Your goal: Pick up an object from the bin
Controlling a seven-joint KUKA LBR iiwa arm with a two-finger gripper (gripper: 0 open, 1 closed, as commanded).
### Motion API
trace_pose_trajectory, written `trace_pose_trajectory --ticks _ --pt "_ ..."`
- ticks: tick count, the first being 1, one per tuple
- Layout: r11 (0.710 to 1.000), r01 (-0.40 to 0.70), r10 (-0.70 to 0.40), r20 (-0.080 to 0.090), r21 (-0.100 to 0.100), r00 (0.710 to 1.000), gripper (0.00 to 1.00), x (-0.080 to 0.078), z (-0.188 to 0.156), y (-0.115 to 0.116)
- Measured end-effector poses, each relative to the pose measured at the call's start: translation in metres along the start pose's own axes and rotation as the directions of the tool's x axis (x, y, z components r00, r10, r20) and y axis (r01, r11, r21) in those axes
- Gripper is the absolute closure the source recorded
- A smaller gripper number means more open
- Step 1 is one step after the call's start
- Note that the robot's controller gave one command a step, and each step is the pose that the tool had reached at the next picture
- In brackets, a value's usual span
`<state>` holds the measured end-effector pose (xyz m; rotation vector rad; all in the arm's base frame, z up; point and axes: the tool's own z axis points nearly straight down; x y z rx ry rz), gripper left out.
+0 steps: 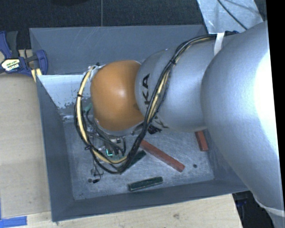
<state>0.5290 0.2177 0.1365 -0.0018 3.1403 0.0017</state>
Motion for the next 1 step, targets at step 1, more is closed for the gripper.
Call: trace_pose_trajectory --ticks 1 --pt "0.951 0.31 -0.31 -0.001 0.001 0.951 0.0 -0.0068 0.0663 -0.0819"
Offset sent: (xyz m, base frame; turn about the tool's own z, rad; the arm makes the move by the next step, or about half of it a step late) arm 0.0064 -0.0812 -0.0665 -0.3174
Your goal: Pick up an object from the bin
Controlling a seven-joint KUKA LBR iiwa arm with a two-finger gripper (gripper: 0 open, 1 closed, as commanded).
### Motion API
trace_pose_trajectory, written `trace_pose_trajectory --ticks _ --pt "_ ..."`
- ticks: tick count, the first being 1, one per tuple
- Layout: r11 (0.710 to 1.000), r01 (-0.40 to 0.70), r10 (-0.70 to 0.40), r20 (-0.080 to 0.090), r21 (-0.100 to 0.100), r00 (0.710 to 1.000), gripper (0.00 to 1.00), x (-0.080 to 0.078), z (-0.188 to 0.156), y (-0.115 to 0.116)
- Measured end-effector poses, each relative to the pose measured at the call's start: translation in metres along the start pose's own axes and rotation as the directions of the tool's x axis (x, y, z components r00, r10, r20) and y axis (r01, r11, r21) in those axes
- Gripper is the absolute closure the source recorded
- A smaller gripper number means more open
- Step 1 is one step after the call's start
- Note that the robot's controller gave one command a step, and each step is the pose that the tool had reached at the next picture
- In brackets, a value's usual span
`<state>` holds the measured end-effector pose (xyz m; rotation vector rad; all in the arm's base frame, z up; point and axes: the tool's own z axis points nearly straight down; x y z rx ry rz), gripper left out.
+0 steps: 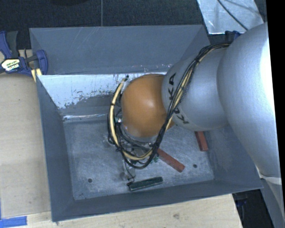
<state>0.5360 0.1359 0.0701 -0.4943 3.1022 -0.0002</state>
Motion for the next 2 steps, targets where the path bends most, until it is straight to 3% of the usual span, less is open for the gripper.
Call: trace_pose_trajectory --ticks 1,2 --pt "0.999 -0.032 0.032 0.012 0.004 0.999 0.0 -0.016 -0.094 -0.065" --pt "0.987 0.162 -0.162 -0.004 -0.002 0.987 0.0 0.015 0.003 -0.063"
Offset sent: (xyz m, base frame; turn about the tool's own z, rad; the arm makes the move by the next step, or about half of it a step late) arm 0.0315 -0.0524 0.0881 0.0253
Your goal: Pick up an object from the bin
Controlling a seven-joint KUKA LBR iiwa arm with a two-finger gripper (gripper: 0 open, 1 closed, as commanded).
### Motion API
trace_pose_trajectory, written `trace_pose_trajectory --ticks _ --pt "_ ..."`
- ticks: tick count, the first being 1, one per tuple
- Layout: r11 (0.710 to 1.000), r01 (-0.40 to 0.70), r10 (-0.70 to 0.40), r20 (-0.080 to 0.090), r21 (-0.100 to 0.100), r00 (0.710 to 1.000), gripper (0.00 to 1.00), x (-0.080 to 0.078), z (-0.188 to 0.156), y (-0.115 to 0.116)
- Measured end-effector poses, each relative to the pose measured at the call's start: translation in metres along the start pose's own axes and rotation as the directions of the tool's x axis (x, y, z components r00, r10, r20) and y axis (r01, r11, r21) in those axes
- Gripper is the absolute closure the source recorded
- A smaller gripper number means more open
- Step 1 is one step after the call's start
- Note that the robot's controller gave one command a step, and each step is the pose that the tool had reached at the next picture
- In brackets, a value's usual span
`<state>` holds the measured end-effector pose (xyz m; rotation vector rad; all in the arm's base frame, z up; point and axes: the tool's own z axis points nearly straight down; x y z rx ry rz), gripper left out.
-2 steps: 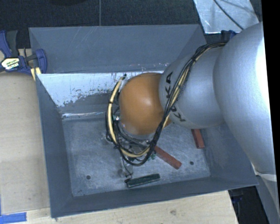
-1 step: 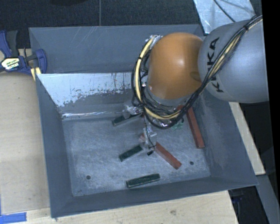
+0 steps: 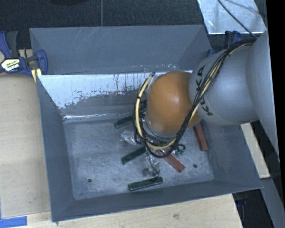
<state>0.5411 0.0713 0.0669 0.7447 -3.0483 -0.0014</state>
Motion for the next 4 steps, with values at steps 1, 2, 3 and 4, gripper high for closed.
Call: trace_pose_trajectory --ticks 1,2,3,4 --pt "1.0 -0.004 0.004 0.008 0.001 1.0 1.0 -0.003 -0.004 0.0" --pt "0.961 0.277 -0.277 0.011 0.01 0.961 1.0 -0.027 -0.157 -0.036" --pt "0.935 0.354 -0.354 -0.002 -0.003 0.935 1.0 0.011 -0.038 -0.014" --pt "0.95 0.311 -0.311 0.012 0.01 0.95 1.0 0.032 -0.199 -0.003"
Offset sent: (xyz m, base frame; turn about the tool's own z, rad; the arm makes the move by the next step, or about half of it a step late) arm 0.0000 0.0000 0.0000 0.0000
